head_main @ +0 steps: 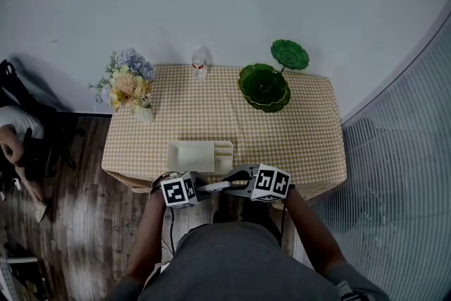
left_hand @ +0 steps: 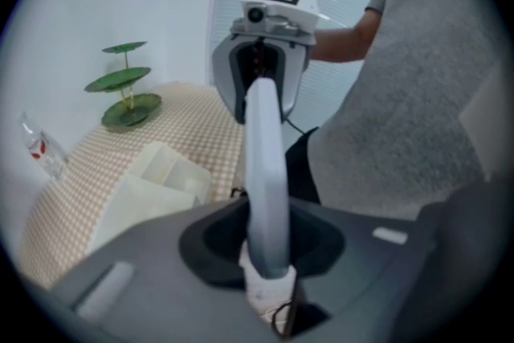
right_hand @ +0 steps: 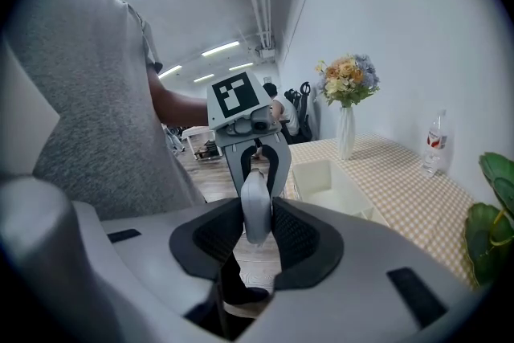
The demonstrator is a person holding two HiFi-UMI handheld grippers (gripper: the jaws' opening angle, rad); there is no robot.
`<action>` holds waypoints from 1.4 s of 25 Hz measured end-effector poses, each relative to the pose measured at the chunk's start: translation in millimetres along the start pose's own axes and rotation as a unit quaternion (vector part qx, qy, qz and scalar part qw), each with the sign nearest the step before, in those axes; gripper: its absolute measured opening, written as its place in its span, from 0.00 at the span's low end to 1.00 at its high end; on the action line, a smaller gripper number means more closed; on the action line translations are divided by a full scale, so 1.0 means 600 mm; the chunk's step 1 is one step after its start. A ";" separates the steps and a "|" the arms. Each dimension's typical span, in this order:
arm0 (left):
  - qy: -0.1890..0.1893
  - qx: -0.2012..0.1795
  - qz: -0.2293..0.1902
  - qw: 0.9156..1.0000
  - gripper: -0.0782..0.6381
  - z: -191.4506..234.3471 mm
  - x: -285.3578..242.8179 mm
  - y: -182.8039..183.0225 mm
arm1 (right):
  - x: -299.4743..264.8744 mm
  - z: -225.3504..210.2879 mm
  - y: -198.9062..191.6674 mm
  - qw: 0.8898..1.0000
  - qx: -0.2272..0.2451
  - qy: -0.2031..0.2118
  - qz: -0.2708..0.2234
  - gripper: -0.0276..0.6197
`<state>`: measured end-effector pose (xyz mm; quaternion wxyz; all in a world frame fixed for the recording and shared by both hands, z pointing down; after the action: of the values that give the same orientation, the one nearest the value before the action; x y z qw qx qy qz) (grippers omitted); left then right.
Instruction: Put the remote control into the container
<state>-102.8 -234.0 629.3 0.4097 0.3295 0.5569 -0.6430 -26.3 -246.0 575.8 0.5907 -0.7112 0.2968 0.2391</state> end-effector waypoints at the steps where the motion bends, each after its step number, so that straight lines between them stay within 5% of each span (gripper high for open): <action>1: -0.001 0.001 -0.001 1.000 0.23 -0.001 -0.001 0.001 | 0.001 0.001 -0.001 1.000 0.000 0.000 0.001 0.21; 14: -0.015 -0.002 -0.001 1.000 0.23 -0.018 -0.026 0.011 | 0.002 0.019 -0.017 1.000 0.012 0.012 0.024 0.21; 23: 0.012 -0.011 -0.018 1.000 0.24 -0.018 -0.039 0.026 | 0.012 0.017 -0.020 0.997 0.025 0.013 0.065 0.21; 27: 0.019 -0.006 -0.010 1.000 0.37 -0.018 -0.050 0.019 | 0.012 0.018 -0.020 0.996 0.030 0.020 0.080 0.21; 35: 0.019 0.053 -0.102 0.993 0.43 -0.008 -0.033 0.021 | 0.015 0.013 -0.031 0.990 0.036 0.039 0.128 0.21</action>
<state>-82.9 -227.0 640.2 0.3137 0.3043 0.5606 -0.7034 -6.9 -237.3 581.1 0.5688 -0.6543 0.4165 0.2737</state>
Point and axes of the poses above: the fingertips, and each gripper's own axes: x backward along the fingers, z to its left, y out of its top, the point moved 4 cm from there along x, backward along the fingers, and after that the axes turned 10 degrees about z, right-handed, at the moved point
